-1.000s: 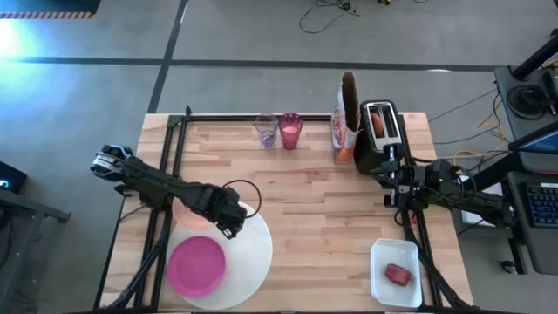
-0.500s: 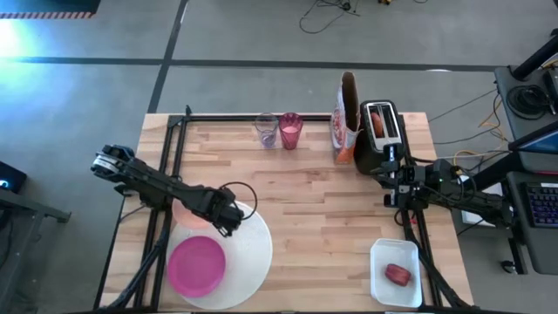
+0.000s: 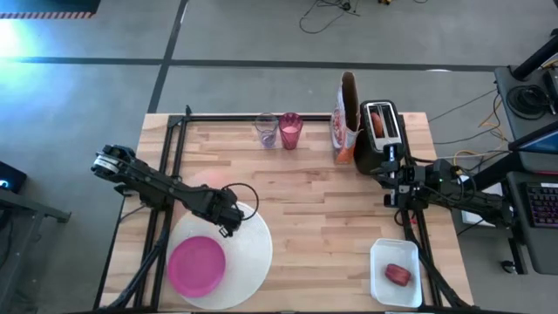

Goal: Arrange a breakfast setting
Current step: Remove the orange bowl from the white table mat, then remove the pink plate from the white table mat

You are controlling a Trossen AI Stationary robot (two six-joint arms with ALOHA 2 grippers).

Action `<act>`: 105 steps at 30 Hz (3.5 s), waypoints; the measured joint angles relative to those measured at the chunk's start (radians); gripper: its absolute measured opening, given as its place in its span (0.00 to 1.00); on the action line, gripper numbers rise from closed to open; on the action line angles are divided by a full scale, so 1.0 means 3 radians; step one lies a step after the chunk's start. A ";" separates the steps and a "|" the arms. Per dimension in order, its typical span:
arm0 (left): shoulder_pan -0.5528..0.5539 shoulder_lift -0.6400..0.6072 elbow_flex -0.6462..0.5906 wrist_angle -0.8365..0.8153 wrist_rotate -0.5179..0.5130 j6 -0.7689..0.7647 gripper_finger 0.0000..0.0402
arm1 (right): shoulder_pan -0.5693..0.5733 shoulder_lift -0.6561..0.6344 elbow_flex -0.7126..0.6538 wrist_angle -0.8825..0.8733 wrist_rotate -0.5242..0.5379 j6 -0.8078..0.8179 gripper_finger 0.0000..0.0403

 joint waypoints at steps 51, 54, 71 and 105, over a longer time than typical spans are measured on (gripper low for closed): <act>0.1953 -0.0195 0.0118 0.0504 -0.0402 0.2353 0.27 | 0.0000 -0.0001 0.0000 0.0000 -0.0001 0.0000 0.11; 0.1782 -0.0372 0.0163 0.0485 -0.0400 0.2023 0.31 | 0.0000 0.0000 0.0000 -0.0001 -0.0001 0.0000 0.11; -0.0246 -0.0436 0.0169 0.0319 0.0438 -0.1040 0.37 | 0.0000 -0.0001 -0.0001 -0.0001 0.0001 0.0000 0.11; -0.0673 0.0331 0.0286 0.0735 0.1265 -0.1977 0.37 | 0.0000 -0.0001 -0.0001 0.0000 -0.0001 0.0000 0.11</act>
